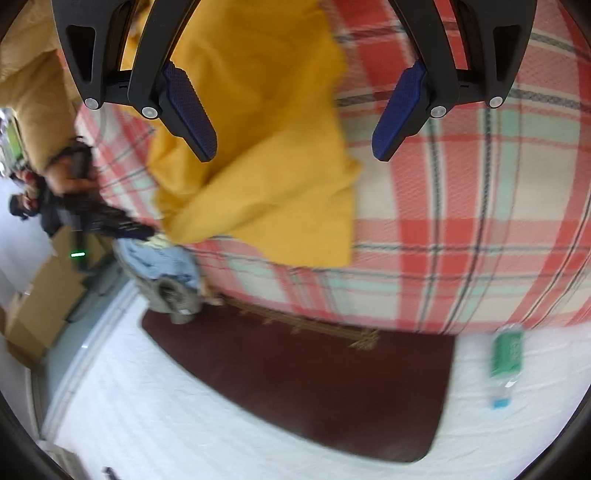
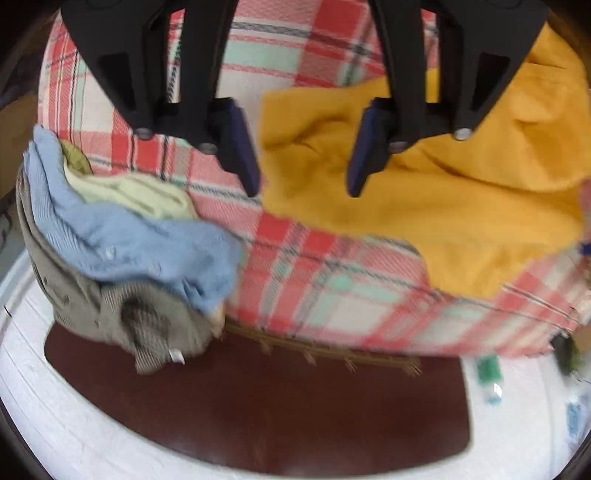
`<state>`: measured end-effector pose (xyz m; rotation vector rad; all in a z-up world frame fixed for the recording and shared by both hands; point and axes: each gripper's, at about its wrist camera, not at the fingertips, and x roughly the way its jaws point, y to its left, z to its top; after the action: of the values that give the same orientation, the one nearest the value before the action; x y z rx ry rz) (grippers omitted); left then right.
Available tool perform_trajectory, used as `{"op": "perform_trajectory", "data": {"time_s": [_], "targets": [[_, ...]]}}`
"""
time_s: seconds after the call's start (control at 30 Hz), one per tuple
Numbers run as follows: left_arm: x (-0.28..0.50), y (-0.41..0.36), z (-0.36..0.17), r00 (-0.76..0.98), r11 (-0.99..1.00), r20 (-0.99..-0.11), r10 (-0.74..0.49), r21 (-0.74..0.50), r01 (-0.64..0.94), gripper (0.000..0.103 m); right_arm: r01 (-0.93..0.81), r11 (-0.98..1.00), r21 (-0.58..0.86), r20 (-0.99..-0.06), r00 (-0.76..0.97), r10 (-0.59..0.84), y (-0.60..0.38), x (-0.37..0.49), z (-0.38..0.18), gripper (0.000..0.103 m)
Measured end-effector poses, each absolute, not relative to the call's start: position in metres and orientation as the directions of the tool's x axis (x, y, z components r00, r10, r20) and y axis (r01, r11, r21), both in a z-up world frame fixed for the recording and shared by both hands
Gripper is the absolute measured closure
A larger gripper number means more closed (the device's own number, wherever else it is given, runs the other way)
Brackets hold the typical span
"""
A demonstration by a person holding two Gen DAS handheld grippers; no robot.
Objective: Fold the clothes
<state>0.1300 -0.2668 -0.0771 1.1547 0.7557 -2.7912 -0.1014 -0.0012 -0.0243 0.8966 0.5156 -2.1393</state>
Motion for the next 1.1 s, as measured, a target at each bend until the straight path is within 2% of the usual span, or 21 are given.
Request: {"op": "perform_trajectory", "data": {"time_s": [0.13,0.27,0.37,0.5,0.6,0.77,0.83,0.87,1.0,1.1], "targets": [[0.118,-0.267,-0.105,-0.683,-0.856,-0.697,0.219,-0.473,0.209,0.015,0.888,-0.459,0.001,-0.705,-0.325,-0.63,-0.046,-0.066,-0.002,0.035],[0.116,-0.23,-0.098,-0.715,-0.858,-0.633,0.296,-0.505,0.092,0.015,0.946,-0.309,0.102,-0.735,-0.138,-0.664,-0.11,-0.047,-0.013,0.035],[0.113,-0.185,-0.081,-0.72,-0.903,-0.613,0.325,-0.427,-0.044,0.015,0.952,-0.259,0.16,-0.759,-0.049,-0.649,-0.156,-0.037,-0.029,0.035],[0.104,-0.131,-0.079,-0.676,-0.945,-0.672,0.304,-0.302,-0.124,0.015,0.941,-0.252,0.226,-0.799,0.031,-0.6,-0.204,-0.03,-0.047,0.035],[0.1,-0.106,-0.089,-0.64,-0.959,-0.715,0.28,-0.24,-0.15,0.015,0.959,-0.224,0.175,-0.839,0.026,-0.544,-0.23,-0.017,-0.057,0.035],[0.105,-0.1,-0.097,-0.622,-0.962,-0.735,0.27,-0.226,-0.152,0.015,0.978,-0.201,0.047,-0.902,-0.045,-0.429,-0.247,-0.007,-0.085,0.035],[0.109,-0.099,-0.097,-0.624,-0.961,-0.732,0.274,-0.229,-0.153,0.015,0.981,-0.195,0.013,-0.906,-0.071,-0.417,-0.239,-0.011,-0.092,0.063],[0.111,-0.1,-0.096,-0.625,-0.959,-0.728,0.282,-0.24,-0.153,0.015,0.981,-0.193,0.005,-0.907,-0.077,-0.414,-0.235,-0.013,-0.094,0.092],[0.122,-0.117,-0.09,-0.637,-0.93,-0.687,0.35,-0.337,-0.147,0.015,0.958,-0.254,0.133,-0.854,-0.019,-0.52,-0.197,-0.035,-0.076,0.097],[0.132,-0.137,-0.082,-0.662,-0.893,-0.631,0.405,-0.429,-0.137,0.015,0.91,-0.293,0.295,-0.761,0.039,-0.648,-0.15,-0.055,-0.054,0.097]]}}
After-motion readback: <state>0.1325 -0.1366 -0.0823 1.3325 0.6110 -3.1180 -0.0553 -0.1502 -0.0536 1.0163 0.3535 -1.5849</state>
